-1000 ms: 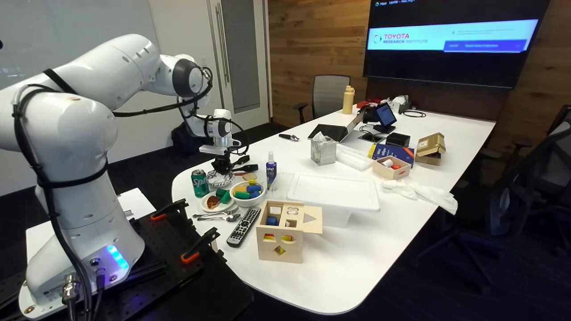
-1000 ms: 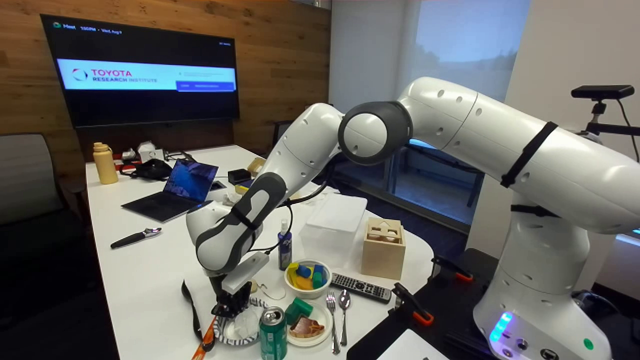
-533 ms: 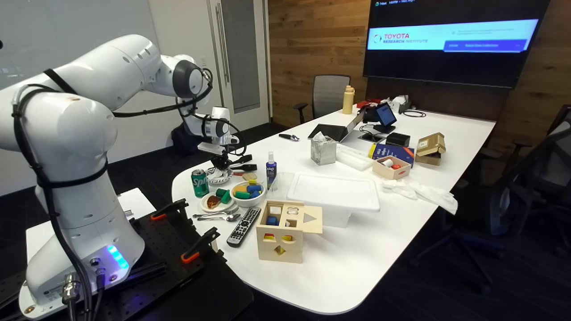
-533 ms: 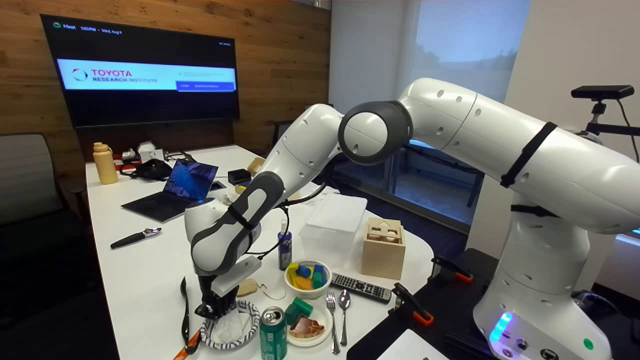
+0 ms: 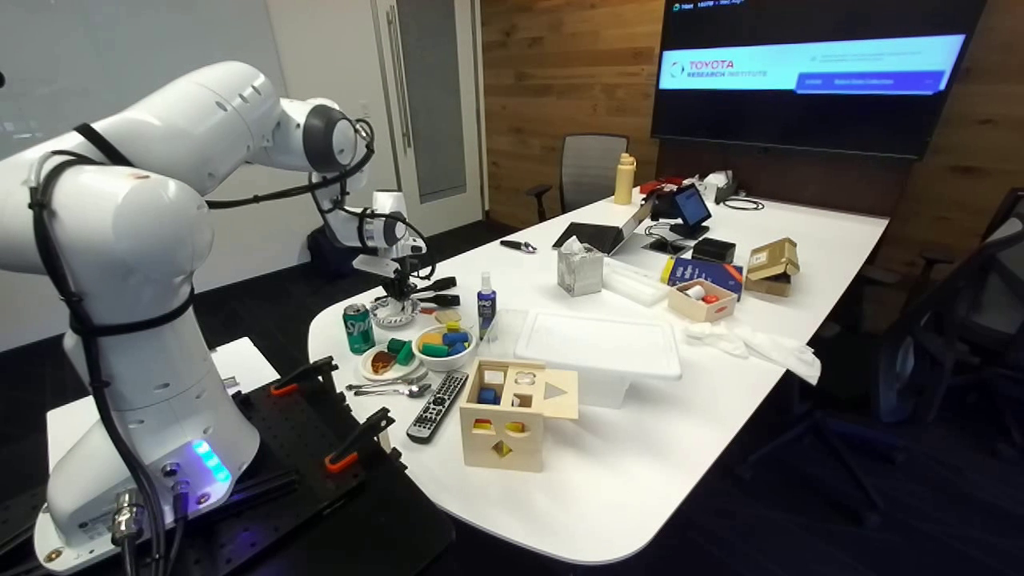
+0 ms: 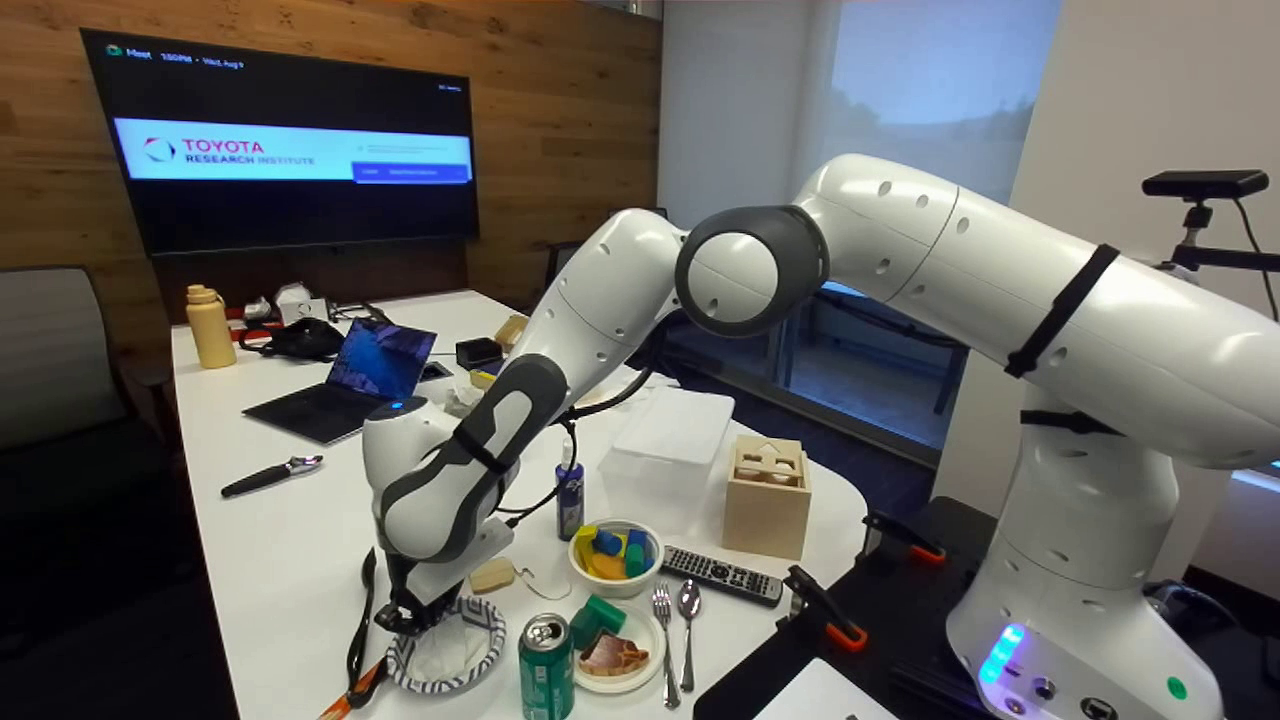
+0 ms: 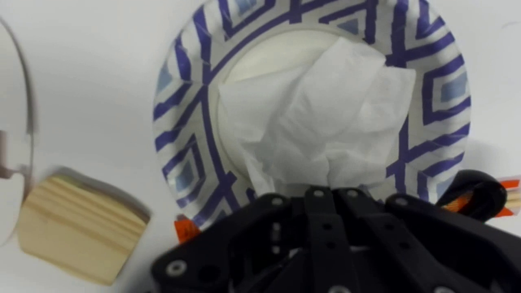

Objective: Use the napkin to wipe the plate

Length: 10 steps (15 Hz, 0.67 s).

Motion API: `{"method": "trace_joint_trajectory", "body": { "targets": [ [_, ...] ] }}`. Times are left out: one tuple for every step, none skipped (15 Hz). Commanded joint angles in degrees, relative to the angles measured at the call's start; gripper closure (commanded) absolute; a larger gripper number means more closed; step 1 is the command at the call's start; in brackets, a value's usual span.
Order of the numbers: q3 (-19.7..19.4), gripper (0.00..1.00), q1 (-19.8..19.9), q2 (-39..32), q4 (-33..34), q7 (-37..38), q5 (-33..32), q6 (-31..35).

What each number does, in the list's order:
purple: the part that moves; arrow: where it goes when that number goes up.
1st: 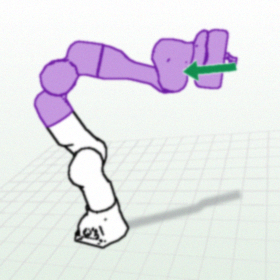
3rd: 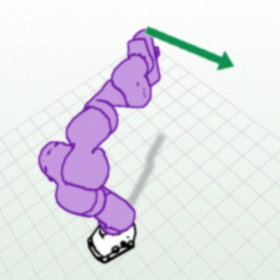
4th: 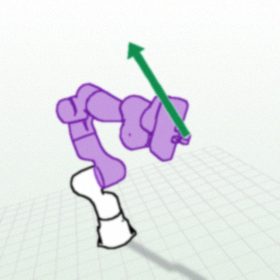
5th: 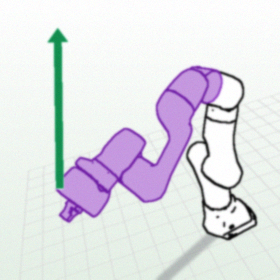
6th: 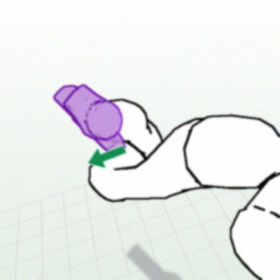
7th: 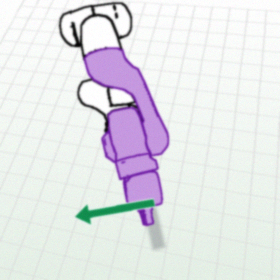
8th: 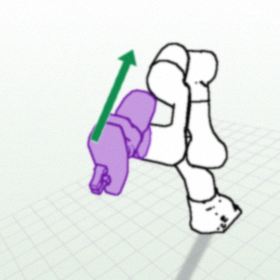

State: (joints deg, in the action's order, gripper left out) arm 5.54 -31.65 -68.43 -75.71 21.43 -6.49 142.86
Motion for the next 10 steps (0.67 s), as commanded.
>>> {"method": "trace_joint_trajectory", "body": {
  "targets": [
    [-8.30, 1.00, -6.77, 2.84, -2.28, 9.87, -1.48, -3.35],
    [-10.20, 1.00, -8.39, 2.90, -2.17, 12.14, -1.68, -5.06],
    [-12.00, 1.00, -9.96, 2.79, -1.94, 14.36, -1.92, -7.17],
    [-13.53, 1.00, -11.31, 2.65, -1.66, 16.48, -2.29, -9.46],
    [-14.63, 1.00, -12.39, 2.52, -1.28, 18.64, -2.88, -12.26],
    [-15.19, 1.00, -13.04, 2.47, -1.04, 20.24, -3.42, -14.73],
    [-15.74, 1.00, -13.61, 2.19, -0.46, 22.04, -3.94, -17.65],
    [-15.88, 1.00, -13.84, 1.89, -0.01, 23.42, -4.36, -19.80],
    [-15.74, 1.00, -13.79, 1.68, 0.38, 24.37, -4.85, -21.58],
    [-15.80, 1.00, -13.82, 1.43, 0.75, 25.77, -5.43, -23.46]
  ]
}}
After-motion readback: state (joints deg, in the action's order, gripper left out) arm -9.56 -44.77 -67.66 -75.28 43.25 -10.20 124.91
